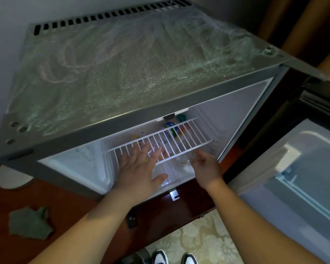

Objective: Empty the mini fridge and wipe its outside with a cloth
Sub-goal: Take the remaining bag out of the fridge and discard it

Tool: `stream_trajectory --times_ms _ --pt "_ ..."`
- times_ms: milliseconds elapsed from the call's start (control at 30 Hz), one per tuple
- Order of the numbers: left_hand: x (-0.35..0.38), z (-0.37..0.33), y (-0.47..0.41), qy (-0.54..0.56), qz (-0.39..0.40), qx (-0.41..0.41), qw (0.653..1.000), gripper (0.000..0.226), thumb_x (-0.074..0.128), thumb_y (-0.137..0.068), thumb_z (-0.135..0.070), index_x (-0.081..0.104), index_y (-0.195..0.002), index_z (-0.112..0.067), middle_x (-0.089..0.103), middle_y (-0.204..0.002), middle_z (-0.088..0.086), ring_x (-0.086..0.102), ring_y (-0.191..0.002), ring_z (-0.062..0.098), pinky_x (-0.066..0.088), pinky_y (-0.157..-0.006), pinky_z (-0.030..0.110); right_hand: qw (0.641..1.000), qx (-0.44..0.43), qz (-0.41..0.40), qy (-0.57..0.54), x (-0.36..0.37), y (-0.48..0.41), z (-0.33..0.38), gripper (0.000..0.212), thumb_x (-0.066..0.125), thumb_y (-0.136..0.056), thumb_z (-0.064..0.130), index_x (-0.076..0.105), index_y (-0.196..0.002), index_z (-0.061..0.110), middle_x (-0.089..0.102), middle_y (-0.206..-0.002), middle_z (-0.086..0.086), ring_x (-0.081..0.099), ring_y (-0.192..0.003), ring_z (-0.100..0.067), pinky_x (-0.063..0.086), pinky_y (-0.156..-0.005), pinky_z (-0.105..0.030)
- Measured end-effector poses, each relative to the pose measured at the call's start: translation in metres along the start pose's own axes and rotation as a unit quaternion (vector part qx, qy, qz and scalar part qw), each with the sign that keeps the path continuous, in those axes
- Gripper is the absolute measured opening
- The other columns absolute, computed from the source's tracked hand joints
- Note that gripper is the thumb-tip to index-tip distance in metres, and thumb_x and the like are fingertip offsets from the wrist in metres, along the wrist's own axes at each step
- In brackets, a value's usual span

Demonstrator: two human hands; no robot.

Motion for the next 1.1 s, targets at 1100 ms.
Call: stream_trajectory --times_ms 1100 --pt "0.028 -0.029 0.092 0.248 -0.071 0.072 0.963 0.066 0.051 -0.096 -0.055 0.019 -0.154 -0.048 0.018 -0.161 -0.012 0.011 -0.151 0.013 0.022 -0.123 0.041 0.959 0.132 0.097 -0.231 -0.001 0.129 -0.010 0.039 0.062 -0.085 0.008 0.069 -0.114 0.033 0.077 -0.100 -0.001 0.073 -0.097 -0.018 0.054 -0.090 -0.045"
Point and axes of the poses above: each hand's wrist, its own y-axis away from the middle knuckle, its own x-axis out of the palm, z = x × y, the point moved 8 cm from there along -y, towards the middle knuckle
